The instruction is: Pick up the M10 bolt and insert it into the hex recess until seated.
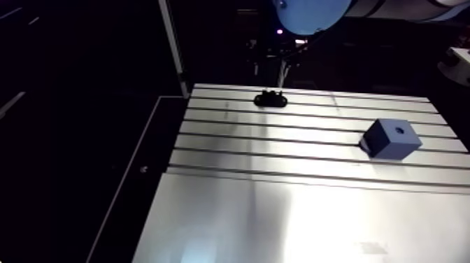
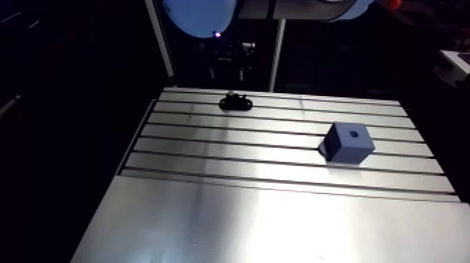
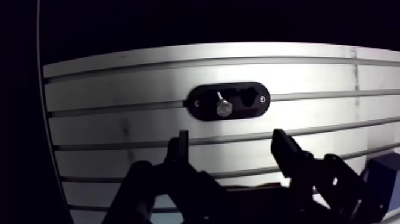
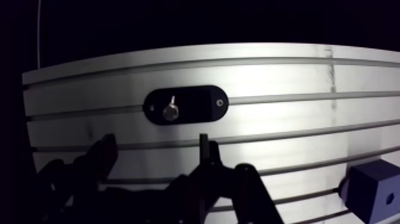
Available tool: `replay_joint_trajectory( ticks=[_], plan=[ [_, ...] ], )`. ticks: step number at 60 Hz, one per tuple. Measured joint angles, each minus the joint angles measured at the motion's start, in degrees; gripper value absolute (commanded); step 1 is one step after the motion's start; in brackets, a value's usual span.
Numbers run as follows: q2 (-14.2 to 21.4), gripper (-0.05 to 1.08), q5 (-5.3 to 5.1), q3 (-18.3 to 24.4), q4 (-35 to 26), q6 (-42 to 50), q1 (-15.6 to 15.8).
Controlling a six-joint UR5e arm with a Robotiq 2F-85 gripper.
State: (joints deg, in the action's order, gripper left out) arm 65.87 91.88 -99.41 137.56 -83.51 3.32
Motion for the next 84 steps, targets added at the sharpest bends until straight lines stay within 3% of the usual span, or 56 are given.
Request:
replay_joint_trajectory(
  ticks=[9,84],
  plan=[
    [-1.0,0.44,-0.02,0.0,0.4,-0.9,0.0],
    [-6.3,0.44,-0.17,1.7,1.8,-3.6,-0.2]
  ],
)
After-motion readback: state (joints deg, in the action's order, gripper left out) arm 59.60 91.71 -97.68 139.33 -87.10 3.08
